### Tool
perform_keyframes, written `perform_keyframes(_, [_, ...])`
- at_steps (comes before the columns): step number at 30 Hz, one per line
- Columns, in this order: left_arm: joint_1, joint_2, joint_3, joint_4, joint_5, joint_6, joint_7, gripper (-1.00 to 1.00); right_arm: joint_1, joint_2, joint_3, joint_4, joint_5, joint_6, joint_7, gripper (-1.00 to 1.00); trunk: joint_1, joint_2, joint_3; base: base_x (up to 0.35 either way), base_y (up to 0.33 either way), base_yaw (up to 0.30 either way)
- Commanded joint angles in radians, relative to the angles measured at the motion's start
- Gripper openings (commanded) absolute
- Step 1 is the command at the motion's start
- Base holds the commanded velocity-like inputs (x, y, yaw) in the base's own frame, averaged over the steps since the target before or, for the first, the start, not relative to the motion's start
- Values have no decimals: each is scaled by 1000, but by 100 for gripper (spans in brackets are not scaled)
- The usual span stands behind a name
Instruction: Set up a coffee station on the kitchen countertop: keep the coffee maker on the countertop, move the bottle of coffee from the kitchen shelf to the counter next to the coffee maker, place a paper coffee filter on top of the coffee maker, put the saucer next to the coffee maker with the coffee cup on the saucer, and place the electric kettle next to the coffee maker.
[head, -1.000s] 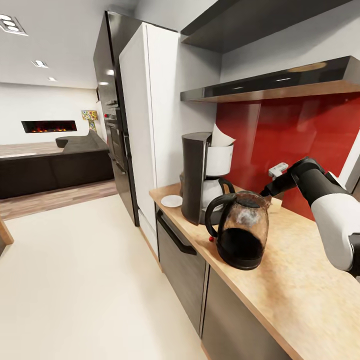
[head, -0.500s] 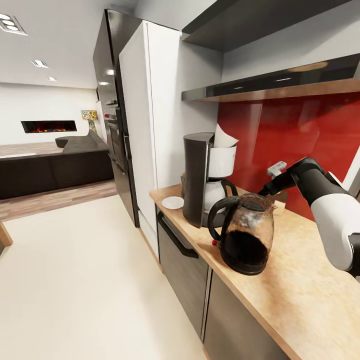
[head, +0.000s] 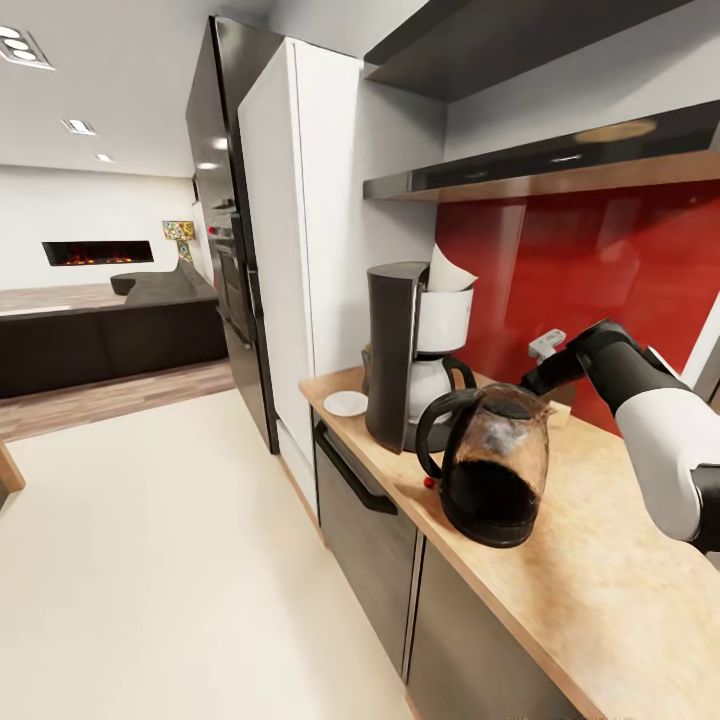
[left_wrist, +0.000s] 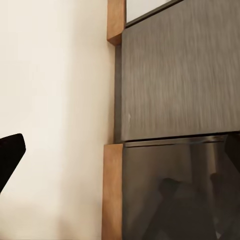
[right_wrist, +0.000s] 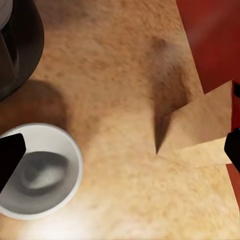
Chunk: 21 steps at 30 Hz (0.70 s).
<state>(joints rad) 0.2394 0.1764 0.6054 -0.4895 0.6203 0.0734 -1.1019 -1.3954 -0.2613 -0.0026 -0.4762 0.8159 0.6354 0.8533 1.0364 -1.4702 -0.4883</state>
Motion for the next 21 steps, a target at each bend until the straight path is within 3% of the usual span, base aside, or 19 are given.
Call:
perform_keyframes(1, [0, 0, -1, -1, 5, 8, -3, 100, -1, 0, -1, -1, 6, 3, 7, 100, 4, -8, -4, 0, 0, 0])
perform_keyframes(10, [0, 0, -1, -1, 5, 8, -3, 100, -1, -3, -3, -1, 8, 3, 7, 100, 4, -8, -4, 0, 0, 0])
perform_keyframes(16, [1, 0, -1, -1, 5, 8, -2, 100, -1, -6, -3, -1, 8, 2, 7, 100, 27, -50, -23, 0, 0, 0])
perform_keyframes(21, [0, 0, -1, -1, 5, 8, -2, 100, -1, -8, -3, -1, 8, 0, 7, 100, 27, -50, -23, 0, 0, 0])
